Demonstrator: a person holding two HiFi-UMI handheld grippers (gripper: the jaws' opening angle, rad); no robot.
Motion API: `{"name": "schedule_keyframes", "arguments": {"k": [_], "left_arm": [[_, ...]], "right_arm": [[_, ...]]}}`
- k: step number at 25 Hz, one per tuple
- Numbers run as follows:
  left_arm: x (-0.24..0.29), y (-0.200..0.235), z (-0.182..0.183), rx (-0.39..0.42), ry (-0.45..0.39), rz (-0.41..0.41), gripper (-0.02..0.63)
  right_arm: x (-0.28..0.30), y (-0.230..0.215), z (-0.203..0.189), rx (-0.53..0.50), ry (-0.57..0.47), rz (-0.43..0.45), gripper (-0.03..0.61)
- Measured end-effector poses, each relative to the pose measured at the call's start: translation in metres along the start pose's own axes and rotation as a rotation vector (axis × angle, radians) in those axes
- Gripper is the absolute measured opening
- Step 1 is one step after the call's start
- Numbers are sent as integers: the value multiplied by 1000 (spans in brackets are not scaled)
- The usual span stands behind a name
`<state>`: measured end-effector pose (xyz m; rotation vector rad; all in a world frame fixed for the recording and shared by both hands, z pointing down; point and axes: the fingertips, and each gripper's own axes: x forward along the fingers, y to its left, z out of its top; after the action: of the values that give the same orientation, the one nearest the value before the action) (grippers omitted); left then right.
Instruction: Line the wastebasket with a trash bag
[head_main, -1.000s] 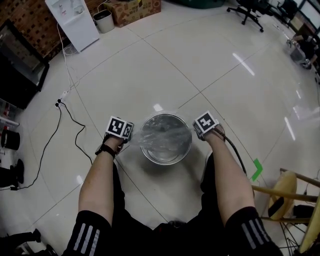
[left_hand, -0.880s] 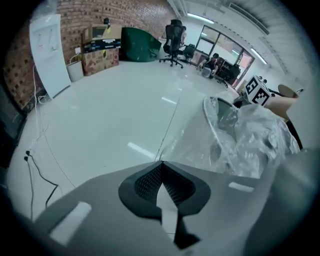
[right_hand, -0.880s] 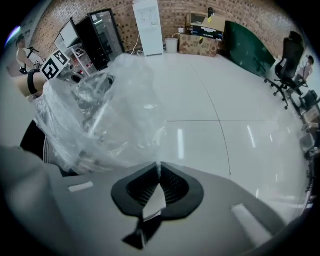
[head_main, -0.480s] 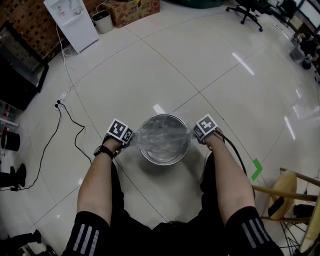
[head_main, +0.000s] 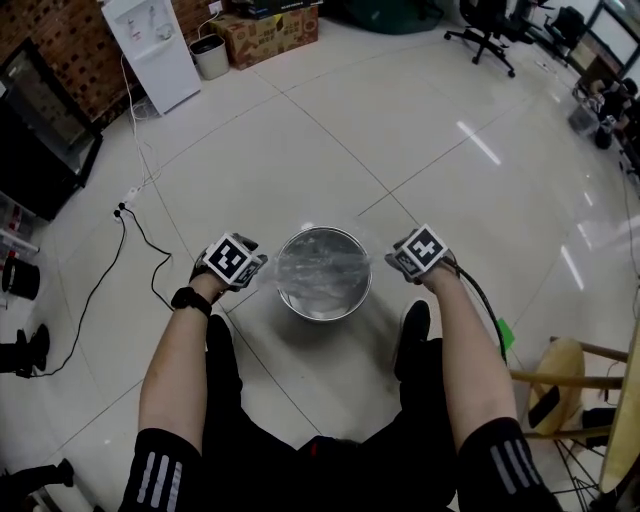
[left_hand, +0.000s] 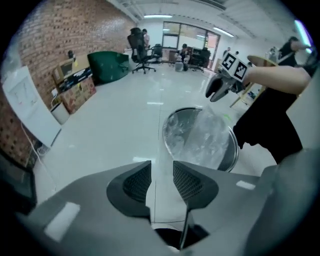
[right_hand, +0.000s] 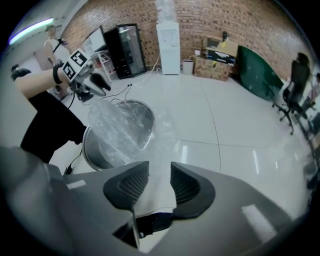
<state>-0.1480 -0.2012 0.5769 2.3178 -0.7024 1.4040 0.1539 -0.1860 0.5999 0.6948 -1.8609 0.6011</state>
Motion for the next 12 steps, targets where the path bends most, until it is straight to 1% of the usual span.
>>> {"name": "schedule_keyframes", "arguments": {"k": [3, 5, 7, 9, 10, 12], "left_arm": [[-15, -33, 13, 137, -26, -23, 132], [-19, -50, 9, 219, -1, -31, 146], [-21, -61, 2, 291, 40, -29, 164], [-22, -67, -4, 337, 67, -23, 191], [-22, -69, -8, 347, 78, -25, 195], [-19, -72, -16, 373, 109, -33, 204]], "right_arm": [[-21, 24, 2, -216, 4, 15, 116], [-31, 38, 0, -329, 11, 17, 115], [-36, 51, 4, -384, -38, 43, 118], [-33, 62, 3, -407, -73, 70, 132], [-27, 66, -2, -430, -60, 80, 155], [-8, 68, -12, -519, 4, 76, 184]]}}
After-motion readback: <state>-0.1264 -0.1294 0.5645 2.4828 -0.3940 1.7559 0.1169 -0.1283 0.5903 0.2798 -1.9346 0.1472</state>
